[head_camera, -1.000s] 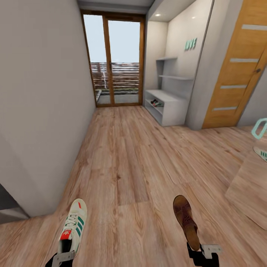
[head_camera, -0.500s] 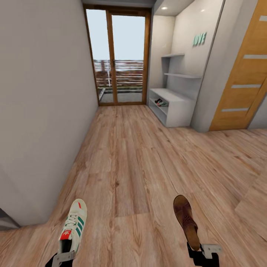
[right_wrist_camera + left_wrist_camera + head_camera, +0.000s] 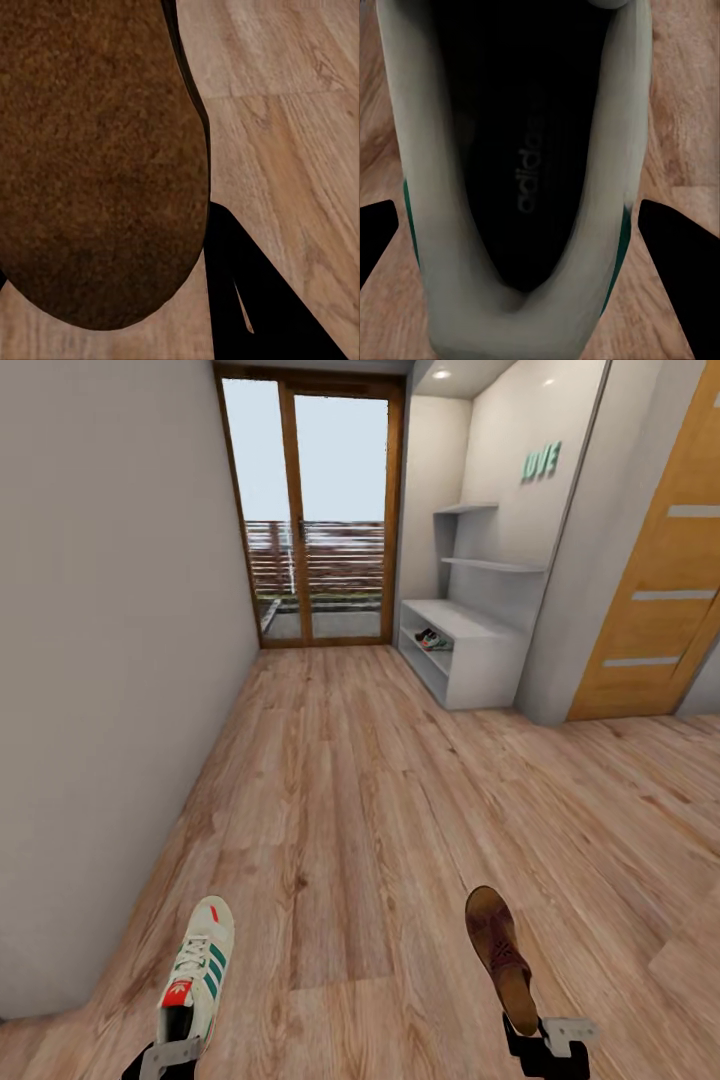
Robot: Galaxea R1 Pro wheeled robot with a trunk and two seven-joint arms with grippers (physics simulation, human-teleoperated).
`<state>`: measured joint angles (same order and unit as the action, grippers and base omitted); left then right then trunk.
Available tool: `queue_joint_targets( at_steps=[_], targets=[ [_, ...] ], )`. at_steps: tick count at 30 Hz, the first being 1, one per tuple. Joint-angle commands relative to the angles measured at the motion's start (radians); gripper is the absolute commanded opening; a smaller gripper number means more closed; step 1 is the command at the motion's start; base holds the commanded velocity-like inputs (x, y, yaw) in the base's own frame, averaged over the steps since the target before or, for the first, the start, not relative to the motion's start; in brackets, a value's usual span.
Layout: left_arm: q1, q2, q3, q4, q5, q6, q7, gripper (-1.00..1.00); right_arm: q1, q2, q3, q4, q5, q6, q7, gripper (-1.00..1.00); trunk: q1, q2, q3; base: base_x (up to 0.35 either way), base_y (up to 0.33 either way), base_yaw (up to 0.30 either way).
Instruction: Pick up the two gym shoes and the two sandals from the corridor floor and place them onto the hallstand (shoe rack) in the corridor, making sure they are on the rack and not on the floor. Arrange them so the two gym shoes are next to each other and the two sandals are next to each other.
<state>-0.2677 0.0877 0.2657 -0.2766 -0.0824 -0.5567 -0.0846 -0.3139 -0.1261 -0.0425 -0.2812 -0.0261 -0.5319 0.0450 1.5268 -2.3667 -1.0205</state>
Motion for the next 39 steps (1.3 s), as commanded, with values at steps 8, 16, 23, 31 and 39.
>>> queue_joint_targets(
  at_steps=[8, 16, 23, 31, 39],
  targets=[
    [-0.001, 0.0, 0.009, 0.0, -0.008, -0.004, -0.005, -1.0, -0.001, -0.002, -0.009, -0.004, -0.01, -0.002, 0.007, -1.0, 0.0, 0.0, -0.001, 0.335, -0.015, 0.0],
    [-0.001, -0.001, 0.009, 0.0, -0.008, -0.005, -0.005, -1.0, -0.001, -0.004, -0.005, -0.005, -0.01, -0.002, 0.007, -1.0, 0.0, 0.0, -0.001, 0.339, -0.001, 0.0],
    [-0.001, -0.001, 0.009, 0.0, -0.004, -0.005, -0.005, -1.0, -0.001, -0.004, -0.005, -0.003, -0.009, -0.002, 0.01, -1.0, 0.0, 0.0, -0.001, 0.339, 0.0, 0.0],
    [-0.001, 0.0, 0.009, 0.0, 0.018, -0.005, -0.006, -1.0, -0.001, -0.003, -0.008, -0.005, -0.011, -0.001, 0.009, -1.0, 0.0, 0.0, -0.001, 0.339, 0.0, 0.0],
    [-0.001, 0.0, 0.009, 0.0, 0.019, -0.005, -0.006, -1.0, -0.001, -0.001, -0.007, -0.006, -0.011, 0.0, 0.006, -1.0, 0.0, 0.0, -0.005, 0.339, 0.0, 0.115]
  ],
)
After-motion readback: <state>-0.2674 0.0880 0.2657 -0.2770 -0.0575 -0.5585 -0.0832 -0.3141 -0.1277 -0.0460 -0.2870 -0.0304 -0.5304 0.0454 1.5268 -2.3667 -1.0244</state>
